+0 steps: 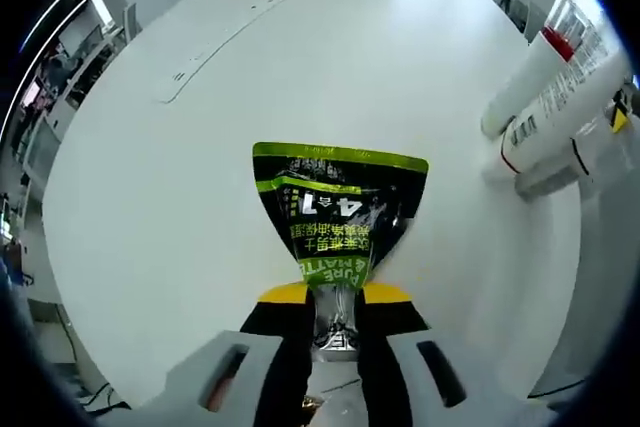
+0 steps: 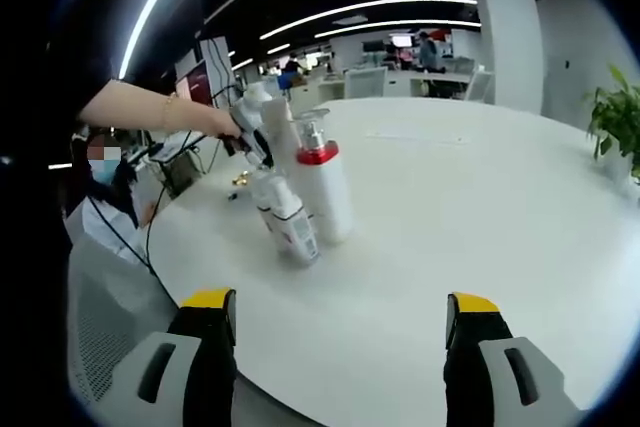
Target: Arrange the skincare products in the storage area until every visible bottle or jar stands upright without overlapping.
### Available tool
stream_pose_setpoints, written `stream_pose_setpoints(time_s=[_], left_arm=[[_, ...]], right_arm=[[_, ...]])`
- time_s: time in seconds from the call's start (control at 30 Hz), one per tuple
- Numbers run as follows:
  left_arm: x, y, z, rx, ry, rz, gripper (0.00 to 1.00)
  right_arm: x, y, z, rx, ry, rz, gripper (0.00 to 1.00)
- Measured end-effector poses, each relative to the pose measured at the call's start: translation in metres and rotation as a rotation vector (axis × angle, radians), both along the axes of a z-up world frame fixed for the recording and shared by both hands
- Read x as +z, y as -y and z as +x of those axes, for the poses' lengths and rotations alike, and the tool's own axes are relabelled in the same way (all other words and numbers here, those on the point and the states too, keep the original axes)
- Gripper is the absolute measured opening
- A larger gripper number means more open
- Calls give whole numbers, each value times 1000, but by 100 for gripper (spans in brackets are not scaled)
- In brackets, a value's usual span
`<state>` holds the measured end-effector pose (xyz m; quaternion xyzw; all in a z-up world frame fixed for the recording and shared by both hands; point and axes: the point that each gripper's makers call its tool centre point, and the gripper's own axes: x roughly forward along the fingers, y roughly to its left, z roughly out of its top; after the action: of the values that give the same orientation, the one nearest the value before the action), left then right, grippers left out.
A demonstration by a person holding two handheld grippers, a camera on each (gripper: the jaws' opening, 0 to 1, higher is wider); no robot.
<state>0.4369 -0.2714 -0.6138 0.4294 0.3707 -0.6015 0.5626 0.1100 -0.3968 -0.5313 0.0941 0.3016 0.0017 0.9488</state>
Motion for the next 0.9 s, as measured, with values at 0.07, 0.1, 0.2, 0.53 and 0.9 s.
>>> stream_pose_setpoints(time_s=[0.07,0.1,0.2,0.53,0.9], left_arm=[[13,-5,-9,18,-16,-31,18],[22,-6,-11,9,-1,-64,18],[47,-12,-18,-20,31,-130,18],[102,-51,-46,-79,87,-236,18],[157,-62,-108,-335,155,-314,18]], right_arm=[[1,-1,1,6,3,-1,89],[2,-2,1,9,5,-1,89],[6,-4,3,16,25,31,90],[74,-36,37,55,225,242,86],[142,-116,75,217,380,620,73]])
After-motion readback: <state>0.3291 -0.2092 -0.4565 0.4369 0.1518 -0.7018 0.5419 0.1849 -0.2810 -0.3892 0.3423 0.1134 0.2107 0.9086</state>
